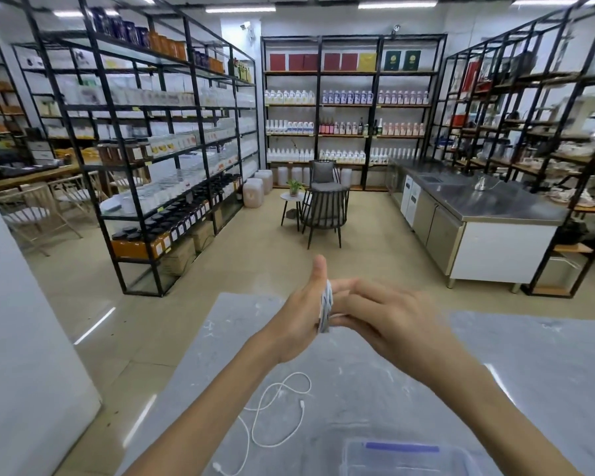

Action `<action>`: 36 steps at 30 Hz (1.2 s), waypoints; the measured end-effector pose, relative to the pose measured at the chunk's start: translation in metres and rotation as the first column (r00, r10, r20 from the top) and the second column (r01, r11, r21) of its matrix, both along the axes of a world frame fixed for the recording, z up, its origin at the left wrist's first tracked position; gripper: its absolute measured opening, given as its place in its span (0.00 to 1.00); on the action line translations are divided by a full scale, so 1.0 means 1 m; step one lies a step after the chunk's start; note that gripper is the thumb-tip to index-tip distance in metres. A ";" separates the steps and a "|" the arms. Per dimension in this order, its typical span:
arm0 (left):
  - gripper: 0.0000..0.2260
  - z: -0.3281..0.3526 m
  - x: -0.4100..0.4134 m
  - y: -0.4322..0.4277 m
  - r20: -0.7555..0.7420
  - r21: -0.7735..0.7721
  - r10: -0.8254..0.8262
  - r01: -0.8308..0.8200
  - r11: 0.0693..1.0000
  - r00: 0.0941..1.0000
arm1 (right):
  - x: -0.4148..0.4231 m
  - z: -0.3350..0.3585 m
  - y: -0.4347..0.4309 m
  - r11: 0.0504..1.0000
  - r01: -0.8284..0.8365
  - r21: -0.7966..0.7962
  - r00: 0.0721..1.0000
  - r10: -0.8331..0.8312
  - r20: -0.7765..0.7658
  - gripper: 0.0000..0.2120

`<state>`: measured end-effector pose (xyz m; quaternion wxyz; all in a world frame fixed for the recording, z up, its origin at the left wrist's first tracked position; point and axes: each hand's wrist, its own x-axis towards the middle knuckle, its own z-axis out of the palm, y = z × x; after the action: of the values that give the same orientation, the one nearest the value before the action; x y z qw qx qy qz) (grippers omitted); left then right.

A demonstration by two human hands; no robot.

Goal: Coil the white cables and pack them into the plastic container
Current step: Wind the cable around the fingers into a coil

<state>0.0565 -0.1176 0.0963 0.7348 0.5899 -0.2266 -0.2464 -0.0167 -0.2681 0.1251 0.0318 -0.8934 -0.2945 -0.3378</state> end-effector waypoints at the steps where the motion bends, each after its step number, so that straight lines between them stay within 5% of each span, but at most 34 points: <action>1: 0.35 0.000 -0.005 0.000 0.010 -0.031 -0.029 0.029 0.999 1.000 | 0.005 0.008 -0.005 0.999 -0.032 0.016 0.999 0.032 0.038 0.12; 4: 0.36 0.006 -0.020 -0.004 -0.092 -0.191 -0.116 0.097 0.977 0.989 | 0.024 0.014 -0.015 0.966 -0.142 0.215 0.988 0.150 -0.021 0.10; 9: 0.42 0.012 -0.028 0.003 0.030 0.034 -0.148 0.147 0.989 0.989 | 0.042 -0.004 -0.017 0.752 -0.137 0.644 0.849 0.425 -0.316 0.07; 11: 0.39 0.013 -0.029 0.007 0.100 0.166 -0.173 0.155 0.974 0.980 | 0.044 -0.010 -0.020 0.690 -0.052 0.722 0.663 0.564 -0.492 0.11; 12: 0.38 0.014 -0.029 0.009 0.131 0.226 -0.204 0.171 0.959 0.970 | 0.042 -0.012 -0.021 0.650 0.001 0.760 0.495 0.660 -0.565 0.14; 14: 0.35 0.016 -0.027 0.014 0.157 0.297 -0.315 0.259 0.919 0.936 | 0.036 -0.018 -0.019 0.520 0.131 0.844 0.177 0.825 -0.536 0.19; 15: 0.34 0.017 -0.026 0.017 0.157 0.300 -0.366 0.309 0.903 0.917 | 0.032 -0.022 -0.015 0.452 0.189 0.872 0.119 0.871 -0.477 0.22; 22: 0.29 0.018 -0.022 0.019 0.188 0.332 -0.399 0.324 0.886 0.898 | 0.014 -0.051 0.018 0.132 0.372 0.919 0.308 0.916 -0.256 0.23; 29: 0.07 0.025 -0.028 0.018 0.209 0.447 -0.418 0.294 0.845 0.884 | 0.001 -0.056 0.022 0.118 0.281 0.952 0.488 0.837 -0.247 0.19; 36: 0.11 0.030 -0.027 0.023 0.262 0.453 -0.319 0.176 0.874 0.911 | 0.004 -0.053 0.026 0.077 0.192 0.978 0.575 0.799 -0.175 0.07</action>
<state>0.0290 -0.0949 0.1259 0.5043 0.7319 -0.3622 -0.2808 -0.0126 -0.2418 0.0721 0.7838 -0.5946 -0.1749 -0.0393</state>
